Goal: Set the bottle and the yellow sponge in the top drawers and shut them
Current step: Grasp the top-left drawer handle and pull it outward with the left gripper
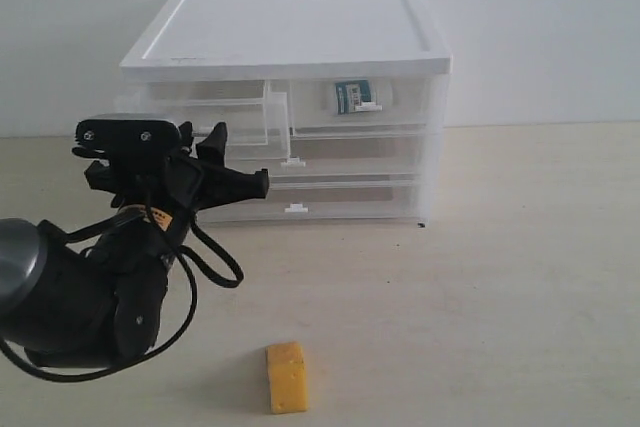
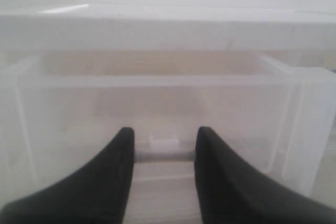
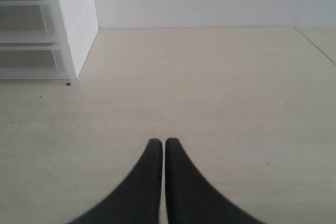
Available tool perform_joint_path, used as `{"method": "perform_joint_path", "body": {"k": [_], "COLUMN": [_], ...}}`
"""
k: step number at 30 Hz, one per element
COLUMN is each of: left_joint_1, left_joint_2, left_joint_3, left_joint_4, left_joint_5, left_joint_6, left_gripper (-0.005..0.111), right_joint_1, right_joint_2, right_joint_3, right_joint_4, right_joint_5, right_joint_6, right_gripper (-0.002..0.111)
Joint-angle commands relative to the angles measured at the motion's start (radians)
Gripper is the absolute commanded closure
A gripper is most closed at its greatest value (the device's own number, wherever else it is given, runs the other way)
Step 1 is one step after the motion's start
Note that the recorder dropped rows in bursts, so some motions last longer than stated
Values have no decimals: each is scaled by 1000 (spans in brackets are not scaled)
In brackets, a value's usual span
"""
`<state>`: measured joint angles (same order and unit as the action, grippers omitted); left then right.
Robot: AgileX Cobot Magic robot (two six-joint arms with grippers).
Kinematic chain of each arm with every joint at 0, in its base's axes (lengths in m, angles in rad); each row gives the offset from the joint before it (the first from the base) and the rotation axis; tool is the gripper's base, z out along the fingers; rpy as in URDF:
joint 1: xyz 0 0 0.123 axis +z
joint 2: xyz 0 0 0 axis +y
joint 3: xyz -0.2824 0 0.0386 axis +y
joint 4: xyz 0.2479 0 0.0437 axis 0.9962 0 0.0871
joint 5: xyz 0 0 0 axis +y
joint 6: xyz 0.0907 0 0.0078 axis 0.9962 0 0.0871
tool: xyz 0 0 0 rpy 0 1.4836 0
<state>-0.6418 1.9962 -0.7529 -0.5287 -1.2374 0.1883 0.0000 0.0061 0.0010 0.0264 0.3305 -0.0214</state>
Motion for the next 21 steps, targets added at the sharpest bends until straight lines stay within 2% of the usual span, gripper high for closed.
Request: {"method": "perform_joint_path", "body": {"k": [1, 9, 21], "left_joint_1": [-43, -108, -208], "left_joint_2": [-48, -111, -111], "left_joint_3": [62, 148, 178], "left_joint_4": [-51, -100, -242], "left_joint_5": [16, 16, 16], "left_joint_6": [21, 36, 40], "left_gripper": [102, 102, 102], "right_joint_1": [0, 0, 0], "right_joint_2": [-6, -6, -6], "right_joint_3": [-1, -1, -1], "right_joint_4": [-9, -9, -9], "right_joint_5": [-7, -7, -7], "right_joint_6": [-2, -2, -2], "right_gripper": [108, 108, 108]}}
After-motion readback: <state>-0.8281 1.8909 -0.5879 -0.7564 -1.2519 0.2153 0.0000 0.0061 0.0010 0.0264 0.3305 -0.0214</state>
